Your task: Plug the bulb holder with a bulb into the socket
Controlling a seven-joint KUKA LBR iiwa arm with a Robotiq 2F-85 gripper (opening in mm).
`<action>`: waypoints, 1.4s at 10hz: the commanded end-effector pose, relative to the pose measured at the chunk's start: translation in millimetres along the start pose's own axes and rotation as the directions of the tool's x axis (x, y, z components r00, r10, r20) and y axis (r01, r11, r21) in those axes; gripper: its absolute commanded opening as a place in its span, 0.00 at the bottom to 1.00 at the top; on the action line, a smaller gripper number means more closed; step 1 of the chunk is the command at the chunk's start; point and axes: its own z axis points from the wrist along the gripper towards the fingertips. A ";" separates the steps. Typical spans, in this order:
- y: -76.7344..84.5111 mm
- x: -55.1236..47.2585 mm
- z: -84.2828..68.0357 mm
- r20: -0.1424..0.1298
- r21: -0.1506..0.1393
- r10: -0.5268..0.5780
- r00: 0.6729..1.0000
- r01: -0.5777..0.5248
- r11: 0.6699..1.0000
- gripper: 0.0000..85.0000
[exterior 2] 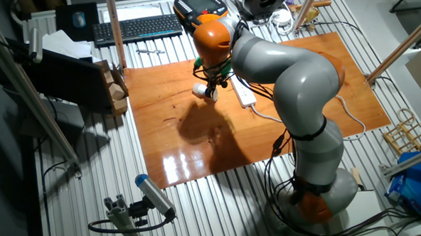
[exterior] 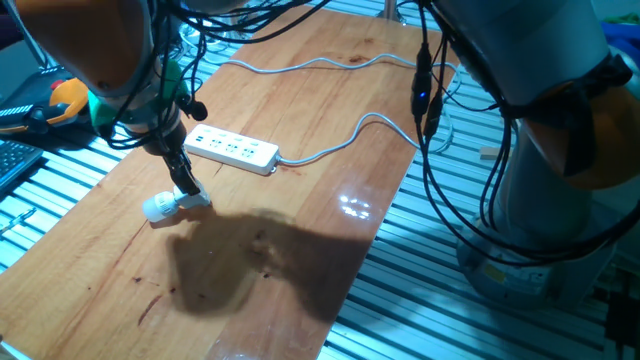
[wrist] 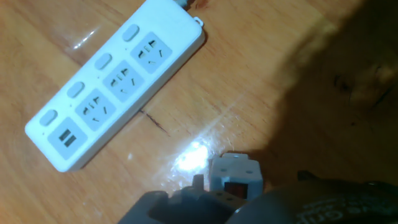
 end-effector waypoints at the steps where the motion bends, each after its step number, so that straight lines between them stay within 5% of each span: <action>1: 0.6 2.0 1.9 -0.005 0.015 0.002 1.000 -0.002 1.000 0.80; 3: 2.5 4.3 6.4 -0.004 0.021 0.005 1.000 -0.005 1.000 0.80; 8: 4.0 5.8 14.9 0.018 -0.017 0.060 0.998 -0.059 0.998 0.80; 14: 5.5 8.7 27.5 0.031 -0.007 0.083 0.996 -0.082 0.997 0.80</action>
